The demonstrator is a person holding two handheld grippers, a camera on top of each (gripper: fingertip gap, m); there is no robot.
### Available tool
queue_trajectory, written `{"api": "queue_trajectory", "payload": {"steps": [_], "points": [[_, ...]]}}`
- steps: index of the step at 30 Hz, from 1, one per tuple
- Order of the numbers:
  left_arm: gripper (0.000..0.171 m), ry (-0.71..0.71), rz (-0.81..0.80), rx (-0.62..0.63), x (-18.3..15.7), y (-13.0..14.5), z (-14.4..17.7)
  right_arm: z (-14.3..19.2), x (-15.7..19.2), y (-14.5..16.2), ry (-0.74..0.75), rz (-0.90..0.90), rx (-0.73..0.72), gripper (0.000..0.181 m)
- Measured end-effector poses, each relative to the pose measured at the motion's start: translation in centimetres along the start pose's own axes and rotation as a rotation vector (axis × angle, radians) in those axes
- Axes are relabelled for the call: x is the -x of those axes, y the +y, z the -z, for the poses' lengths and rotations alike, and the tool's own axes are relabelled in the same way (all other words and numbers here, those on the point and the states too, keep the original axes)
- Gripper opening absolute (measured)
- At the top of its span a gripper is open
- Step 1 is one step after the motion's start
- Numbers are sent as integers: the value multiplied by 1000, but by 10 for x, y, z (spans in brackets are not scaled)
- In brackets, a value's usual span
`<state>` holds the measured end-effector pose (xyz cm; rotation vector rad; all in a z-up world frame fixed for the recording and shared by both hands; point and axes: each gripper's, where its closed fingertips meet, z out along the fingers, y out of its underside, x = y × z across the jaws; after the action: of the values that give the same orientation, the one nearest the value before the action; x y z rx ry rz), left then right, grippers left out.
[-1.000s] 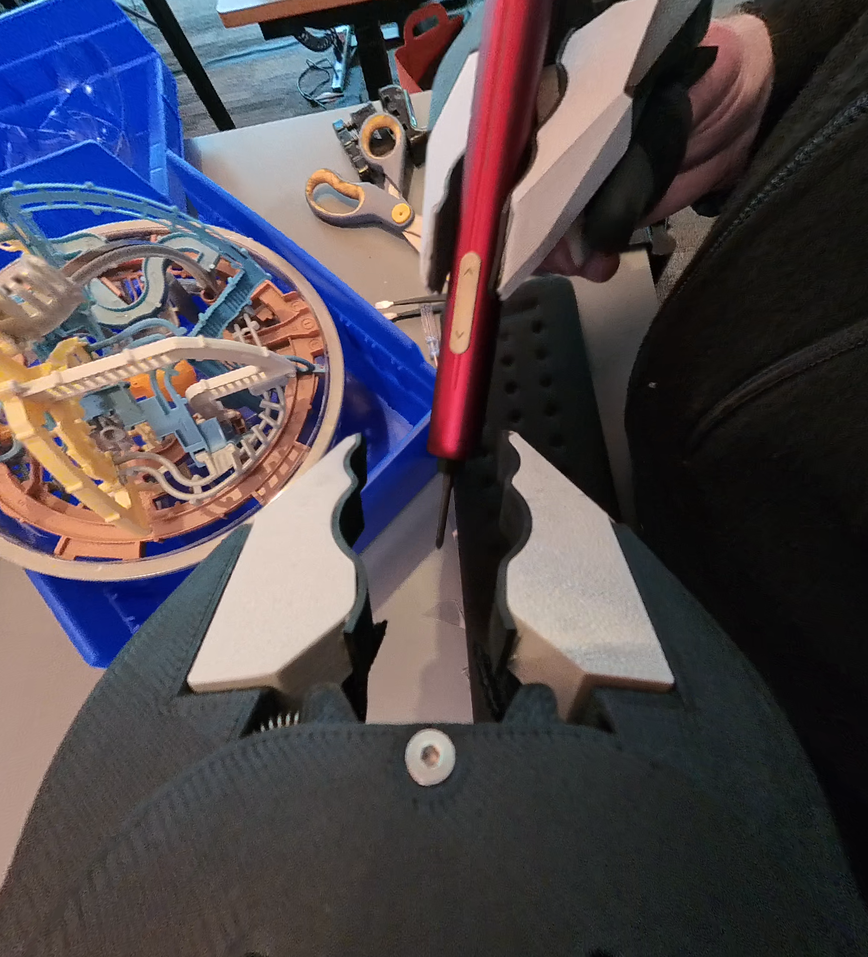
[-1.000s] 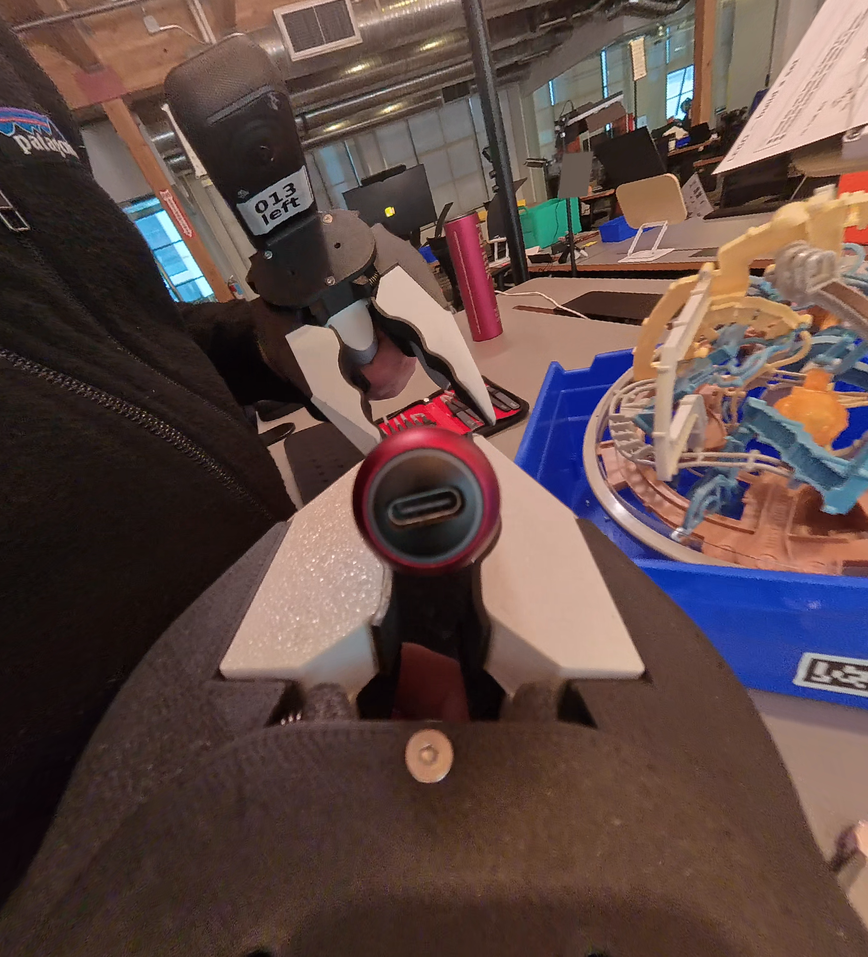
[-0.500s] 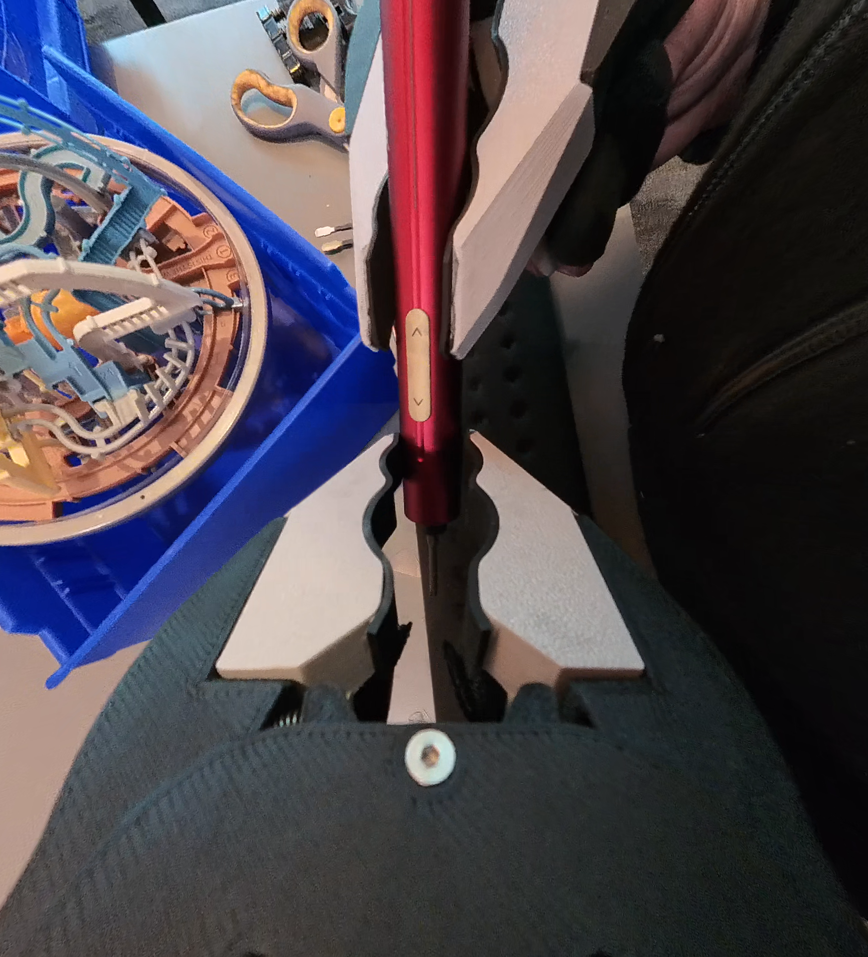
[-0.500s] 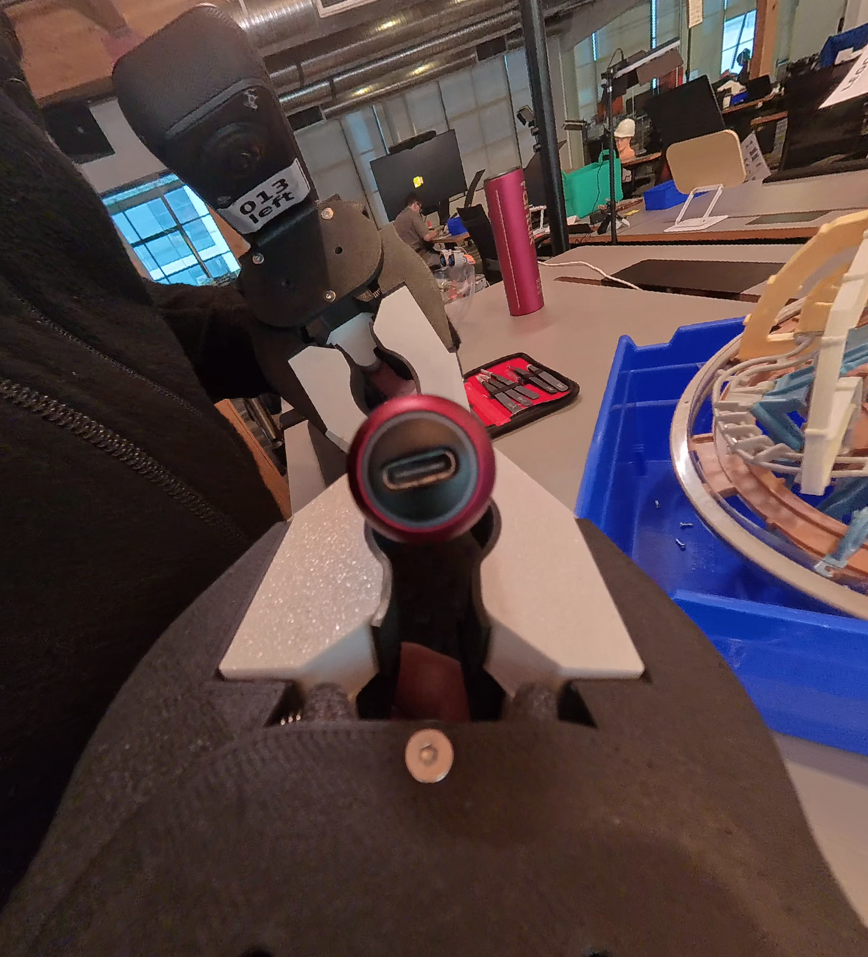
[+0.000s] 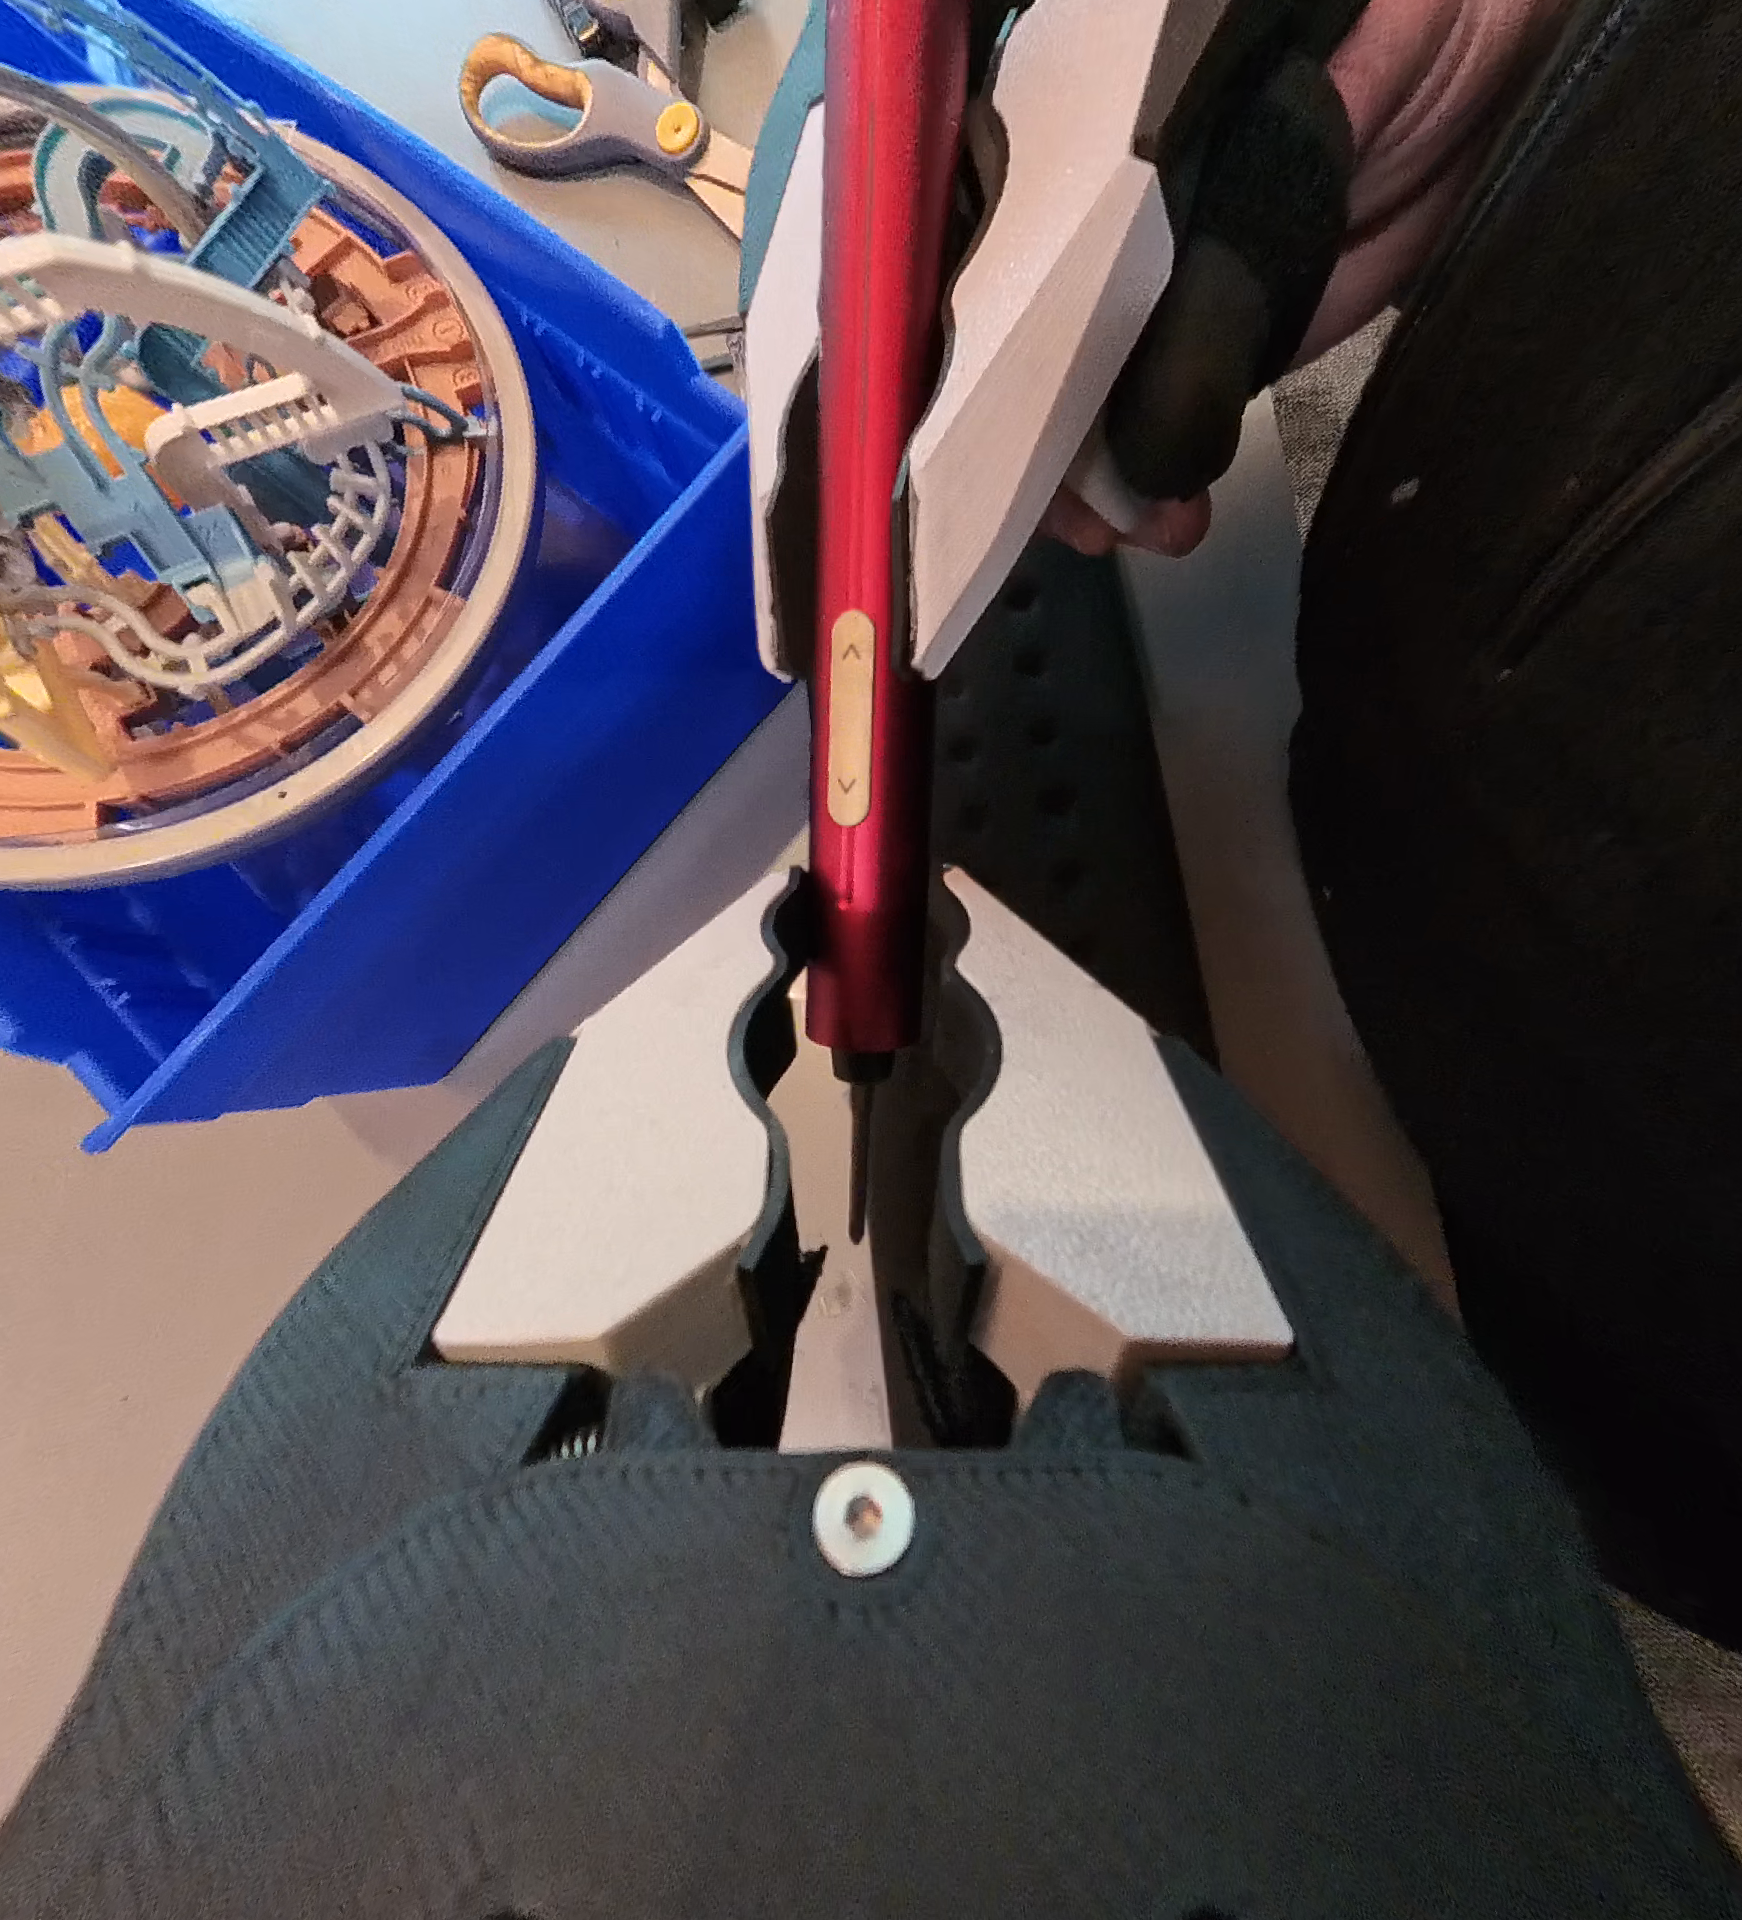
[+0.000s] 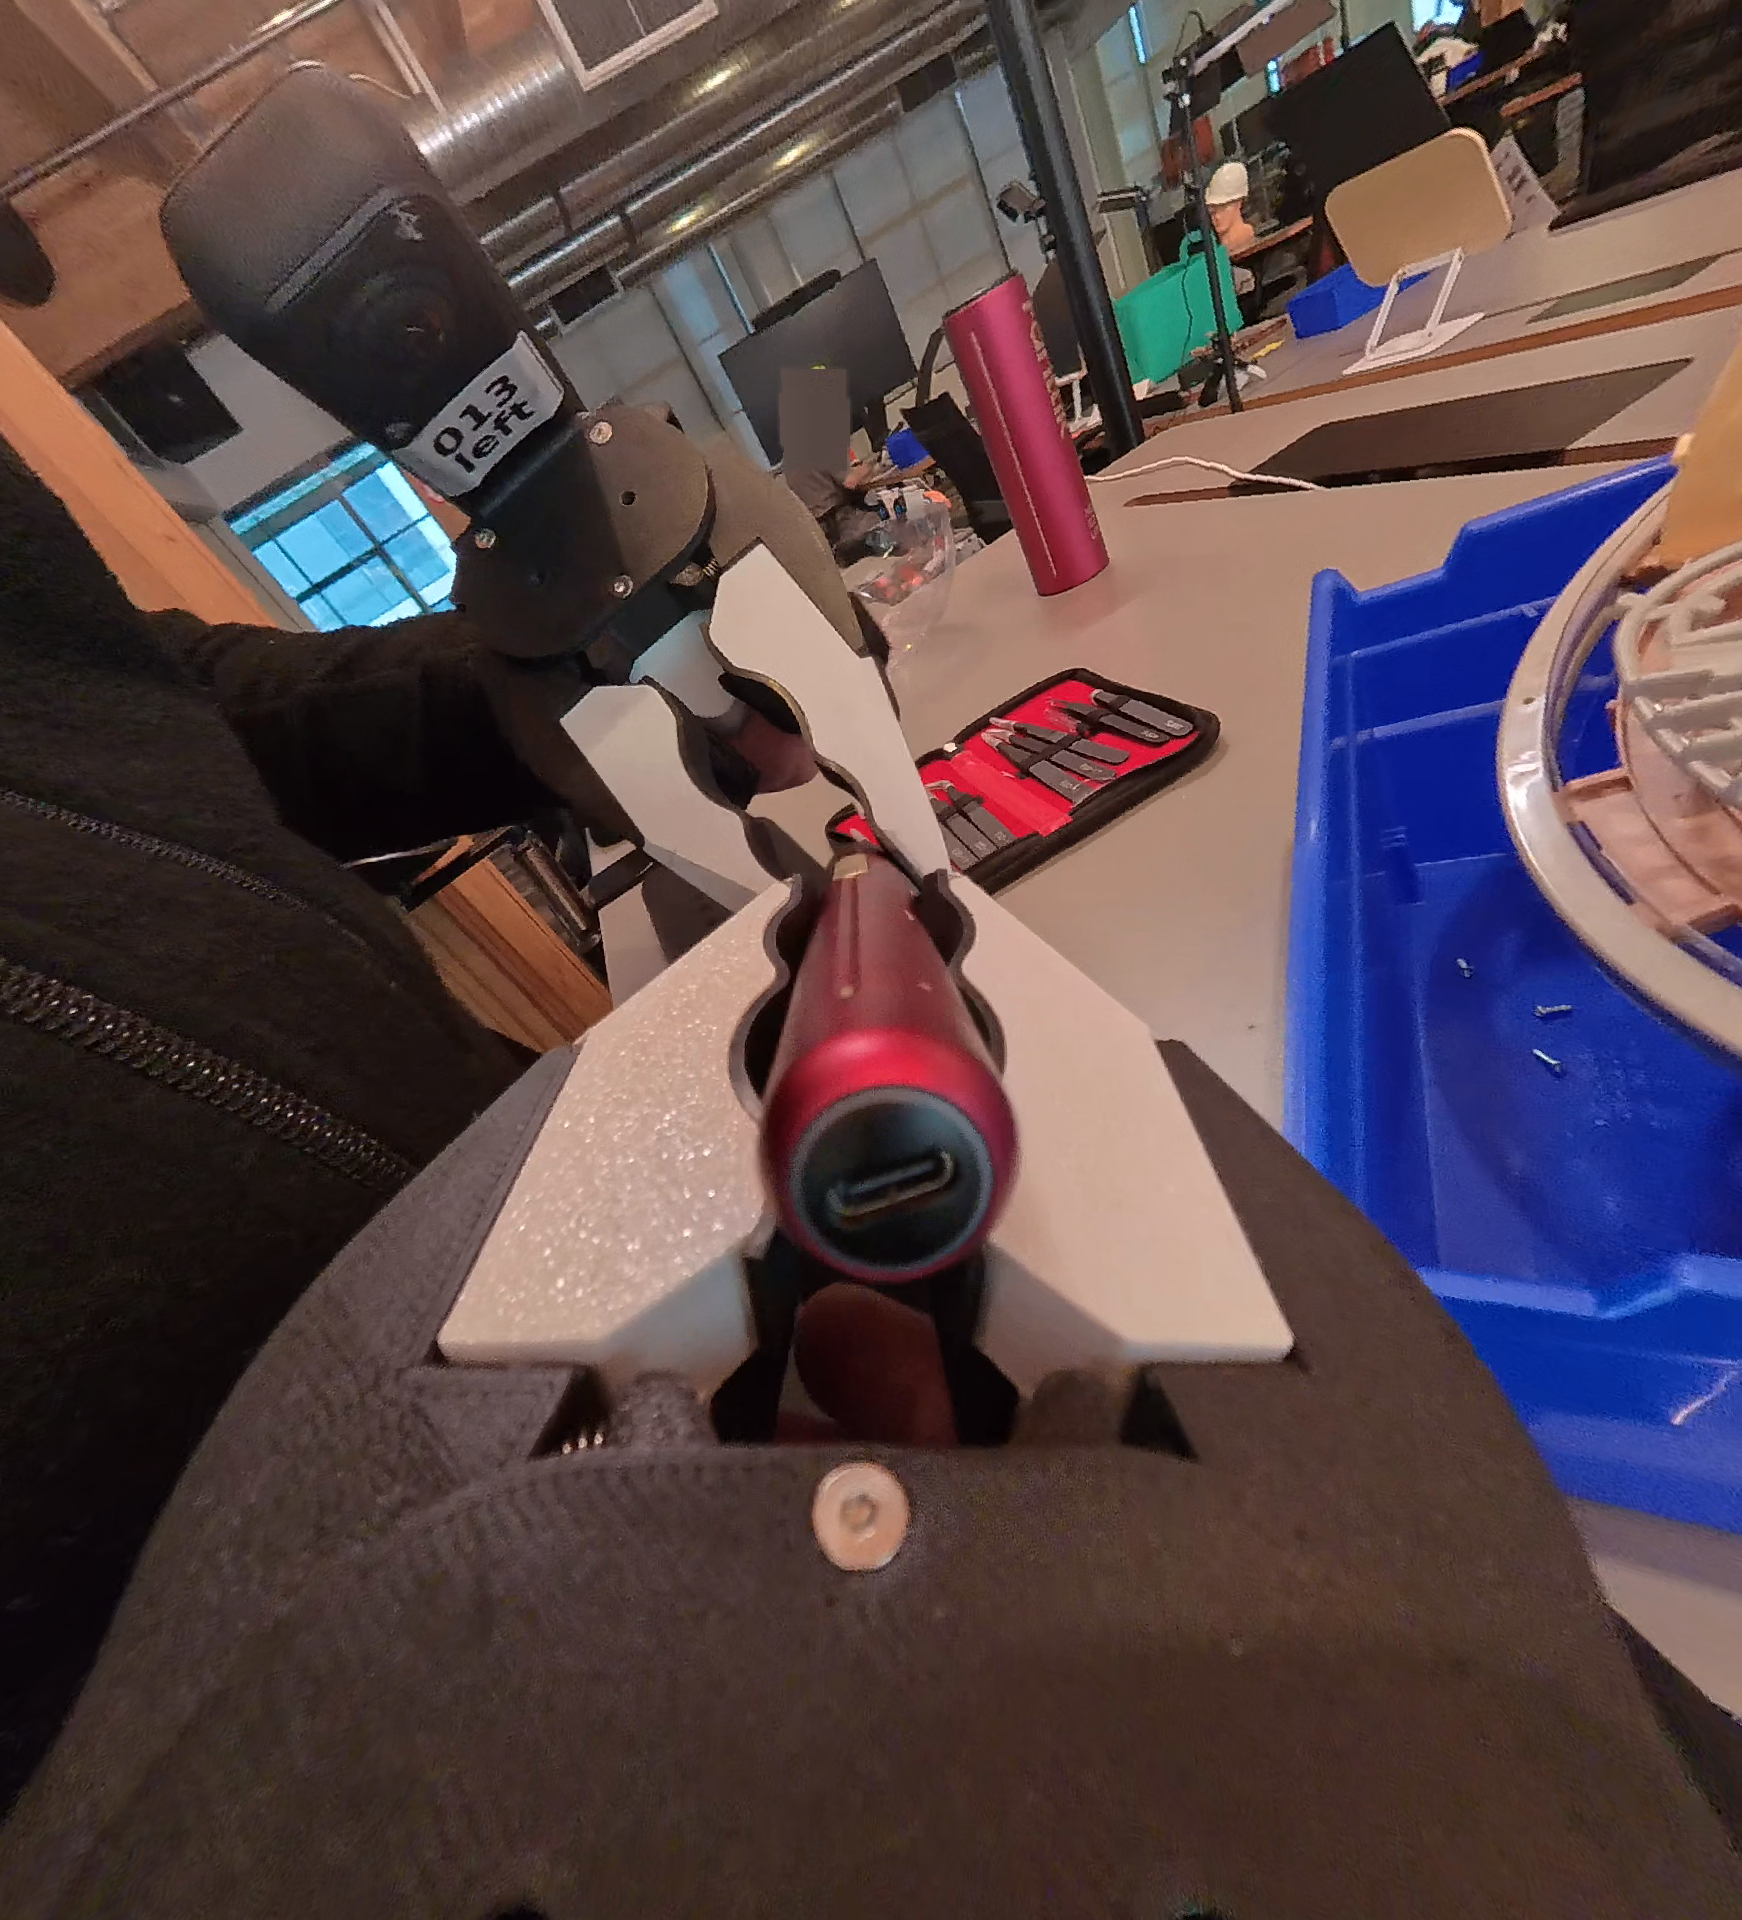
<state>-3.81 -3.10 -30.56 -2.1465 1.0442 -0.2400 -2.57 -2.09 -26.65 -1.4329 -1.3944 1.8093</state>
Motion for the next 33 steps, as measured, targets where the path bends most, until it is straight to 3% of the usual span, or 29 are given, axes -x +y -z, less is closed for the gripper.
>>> {"api": "queue_trajectory", "payload": {"steps": [9, 15, 23, 33], "points": [[19, 47, -74, 9, 7, 23, 10, -10, -4, 4, 39, -51, -13, 20], [19, 94, -159, 54, 17, 49, 6, -7, -19, 20, 150, -80, 34, 23], [19, 171, -304, 132, 23, 74, -11, -3, -37, 59, 321, -53, 237, 24], [19, 239, -373, 171, 41, 92, -22, -8, -51, 69, 432, -9, 346, 17]]}}
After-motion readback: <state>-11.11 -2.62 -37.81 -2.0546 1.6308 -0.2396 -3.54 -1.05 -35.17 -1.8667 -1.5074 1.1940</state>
